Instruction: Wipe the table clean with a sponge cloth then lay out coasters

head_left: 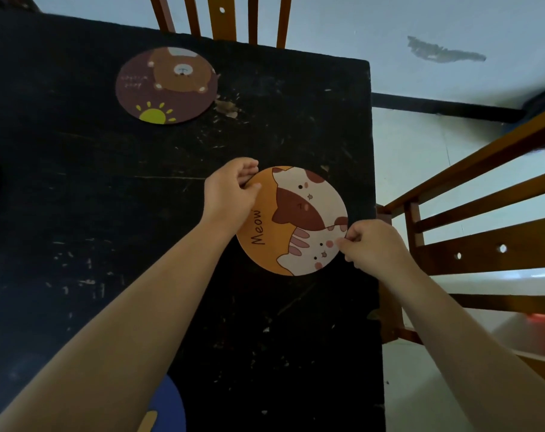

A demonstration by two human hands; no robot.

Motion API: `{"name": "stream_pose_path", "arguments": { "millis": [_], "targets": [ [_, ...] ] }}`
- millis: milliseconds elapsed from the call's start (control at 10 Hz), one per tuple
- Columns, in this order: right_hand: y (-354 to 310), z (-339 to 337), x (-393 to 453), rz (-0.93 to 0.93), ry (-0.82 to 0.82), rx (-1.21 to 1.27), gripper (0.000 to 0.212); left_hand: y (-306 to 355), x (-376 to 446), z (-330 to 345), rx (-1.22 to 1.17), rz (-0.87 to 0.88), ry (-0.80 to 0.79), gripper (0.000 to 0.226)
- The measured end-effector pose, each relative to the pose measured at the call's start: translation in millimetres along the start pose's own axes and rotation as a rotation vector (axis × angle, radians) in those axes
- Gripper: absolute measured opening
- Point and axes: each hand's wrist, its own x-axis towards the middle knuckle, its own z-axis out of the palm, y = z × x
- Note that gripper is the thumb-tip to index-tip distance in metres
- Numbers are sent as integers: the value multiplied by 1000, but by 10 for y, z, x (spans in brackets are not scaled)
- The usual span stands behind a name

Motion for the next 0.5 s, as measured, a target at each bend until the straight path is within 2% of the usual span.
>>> {"name": "stream_pose_path", "arguments": {
  "millis": [400, 500],
  "targets": [
    [-42, -62, 67, 89, -157, -13, 30, 40, -63, -5, 76, 7, -15, 45],
    [-64, -89, 52, 121, -184, -24, 30, 12, -137, -43, 158, 31, 44, 43]
  ]
}}
